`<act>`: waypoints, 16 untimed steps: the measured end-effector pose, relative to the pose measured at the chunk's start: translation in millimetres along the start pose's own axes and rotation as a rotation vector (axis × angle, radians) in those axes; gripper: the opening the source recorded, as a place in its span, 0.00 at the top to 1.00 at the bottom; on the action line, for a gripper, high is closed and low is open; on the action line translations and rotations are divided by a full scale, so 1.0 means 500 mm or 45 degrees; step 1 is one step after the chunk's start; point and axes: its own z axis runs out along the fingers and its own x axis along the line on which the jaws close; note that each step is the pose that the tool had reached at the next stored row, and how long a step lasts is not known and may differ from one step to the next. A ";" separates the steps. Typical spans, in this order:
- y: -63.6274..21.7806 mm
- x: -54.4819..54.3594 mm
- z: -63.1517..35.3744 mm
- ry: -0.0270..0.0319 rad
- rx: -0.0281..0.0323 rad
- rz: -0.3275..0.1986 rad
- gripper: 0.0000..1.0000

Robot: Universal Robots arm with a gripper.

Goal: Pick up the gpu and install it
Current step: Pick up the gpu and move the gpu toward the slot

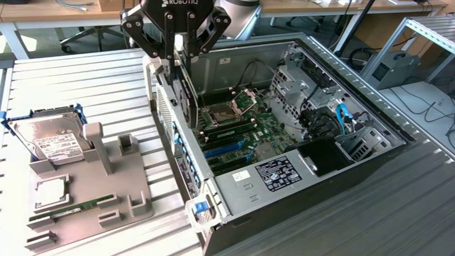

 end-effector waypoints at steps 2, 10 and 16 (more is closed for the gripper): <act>0.000 -0.002 0.000 0.0000 0.0003 0.000 0.73; 0.001 -0.013 0.001 -0.0002 0.0011 0.000 0.73; 0.002 -0.020 0.002 -0.0001 0.0014 0.000 0.73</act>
